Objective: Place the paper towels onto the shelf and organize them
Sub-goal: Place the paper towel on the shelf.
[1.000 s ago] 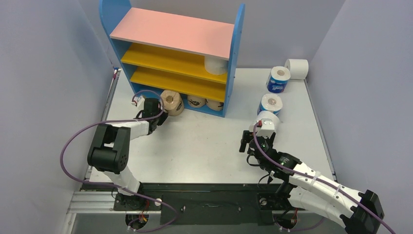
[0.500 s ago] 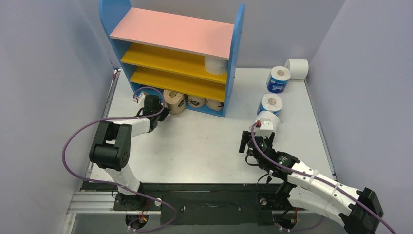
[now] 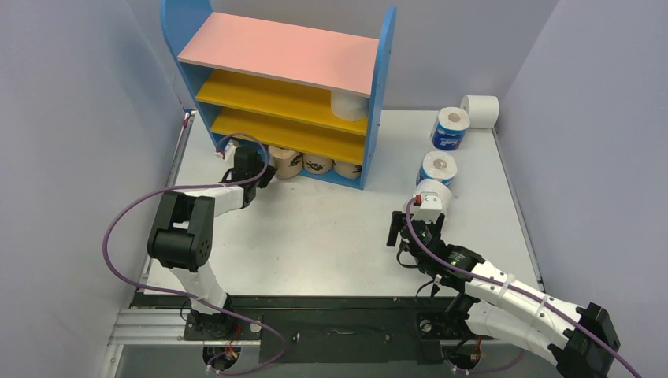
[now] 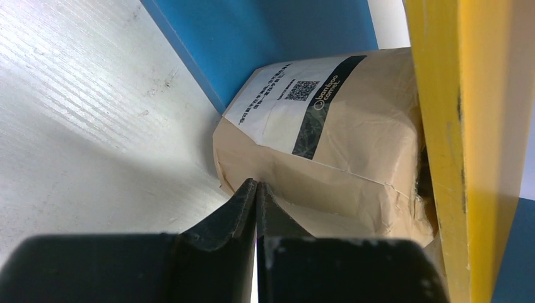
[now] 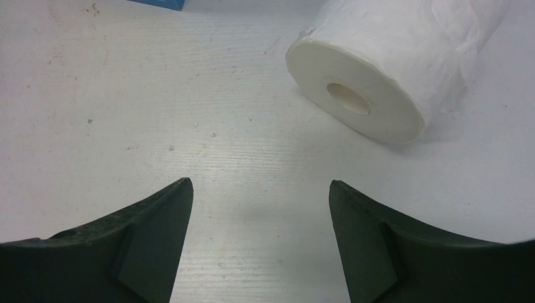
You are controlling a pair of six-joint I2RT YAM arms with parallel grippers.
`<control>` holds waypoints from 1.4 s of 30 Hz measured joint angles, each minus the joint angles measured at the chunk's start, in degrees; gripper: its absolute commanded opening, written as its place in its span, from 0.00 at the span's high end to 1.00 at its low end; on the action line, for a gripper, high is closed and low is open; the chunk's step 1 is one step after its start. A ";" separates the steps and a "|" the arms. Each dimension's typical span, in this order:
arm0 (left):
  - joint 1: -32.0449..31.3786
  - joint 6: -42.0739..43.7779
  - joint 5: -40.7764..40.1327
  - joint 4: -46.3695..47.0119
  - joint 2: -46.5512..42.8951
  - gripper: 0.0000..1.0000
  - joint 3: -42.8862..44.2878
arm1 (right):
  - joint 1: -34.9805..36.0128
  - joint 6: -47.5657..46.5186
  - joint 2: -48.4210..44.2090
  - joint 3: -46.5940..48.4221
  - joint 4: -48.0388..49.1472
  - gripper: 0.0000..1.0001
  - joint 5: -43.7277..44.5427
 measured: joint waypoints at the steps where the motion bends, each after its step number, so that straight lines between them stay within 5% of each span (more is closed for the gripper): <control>1: 0.02 0.00 0.00 0.00 0.00 1.00 0.00 | 0.00 0.00 0.02 0.00 0.00 0.26 0.04; 23: -1.16 -0.02 0.42 0.07 -10.12 1.00 -7.13 | 0.00 -0.26 0.74 0.00 0.00 0.26 0.04; 42: -2.40 0.31 2.03 0.87 1.20 1.00 -0.37 | 0.00 -0.42 0.87 0.00 0.00 0.26 0.04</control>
